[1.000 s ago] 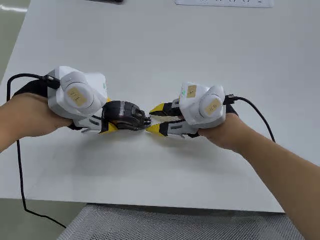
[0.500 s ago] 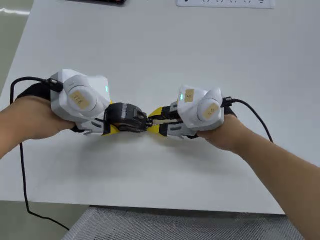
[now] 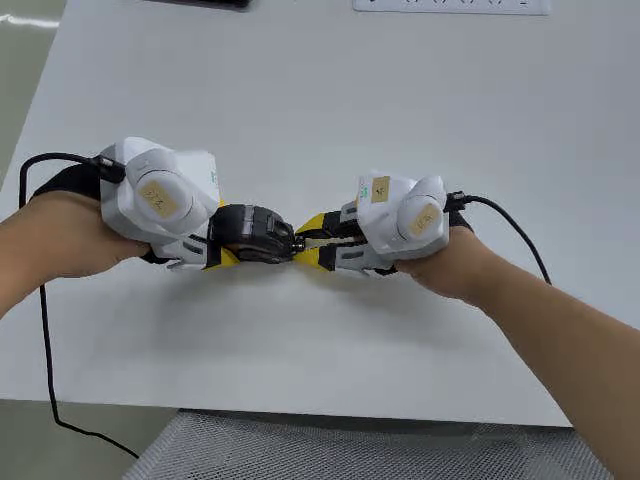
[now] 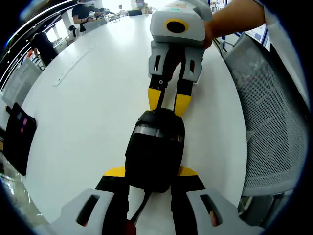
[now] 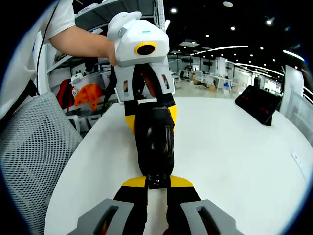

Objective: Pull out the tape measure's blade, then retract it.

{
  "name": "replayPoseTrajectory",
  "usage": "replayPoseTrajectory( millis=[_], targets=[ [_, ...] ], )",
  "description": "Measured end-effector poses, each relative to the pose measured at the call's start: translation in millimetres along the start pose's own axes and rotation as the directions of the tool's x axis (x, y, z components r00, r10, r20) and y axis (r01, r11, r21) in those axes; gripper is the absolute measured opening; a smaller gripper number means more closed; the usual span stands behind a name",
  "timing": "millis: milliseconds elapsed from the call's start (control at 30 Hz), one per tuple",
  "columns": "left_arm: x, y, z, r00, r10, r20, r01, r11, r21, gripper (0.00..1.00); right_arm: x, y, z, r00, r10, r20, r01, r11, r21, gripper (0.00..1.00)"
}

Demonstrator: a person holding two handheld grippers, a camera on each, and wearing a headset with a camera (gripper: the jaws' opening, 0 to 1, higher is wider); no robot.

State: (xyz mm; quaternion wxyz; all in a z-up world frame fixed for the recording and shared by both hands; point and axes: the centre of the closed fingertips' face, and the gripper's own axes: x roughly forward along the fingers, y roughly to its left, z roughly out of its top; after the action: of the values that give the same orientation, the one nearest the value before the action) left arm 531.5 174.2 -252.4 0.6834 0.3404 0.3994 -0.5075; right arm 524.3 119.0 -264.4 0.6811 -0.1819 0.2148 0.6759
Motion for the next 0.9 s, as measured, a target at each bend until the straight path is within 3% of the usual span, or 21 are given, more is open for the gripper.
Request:
replayPoseTrajectory(
  millis=[900],
  targets=[
    [-1.2, 0.8, -3.0, 1.0, -0.003, -0.009, 0.003, 1.0, 0.012, 0.27, -5.8, -1.0, -0.2, 0.9997, -0.009, -0.022, 0.009, 1.0, -0.022, 0.09]
  ],
)
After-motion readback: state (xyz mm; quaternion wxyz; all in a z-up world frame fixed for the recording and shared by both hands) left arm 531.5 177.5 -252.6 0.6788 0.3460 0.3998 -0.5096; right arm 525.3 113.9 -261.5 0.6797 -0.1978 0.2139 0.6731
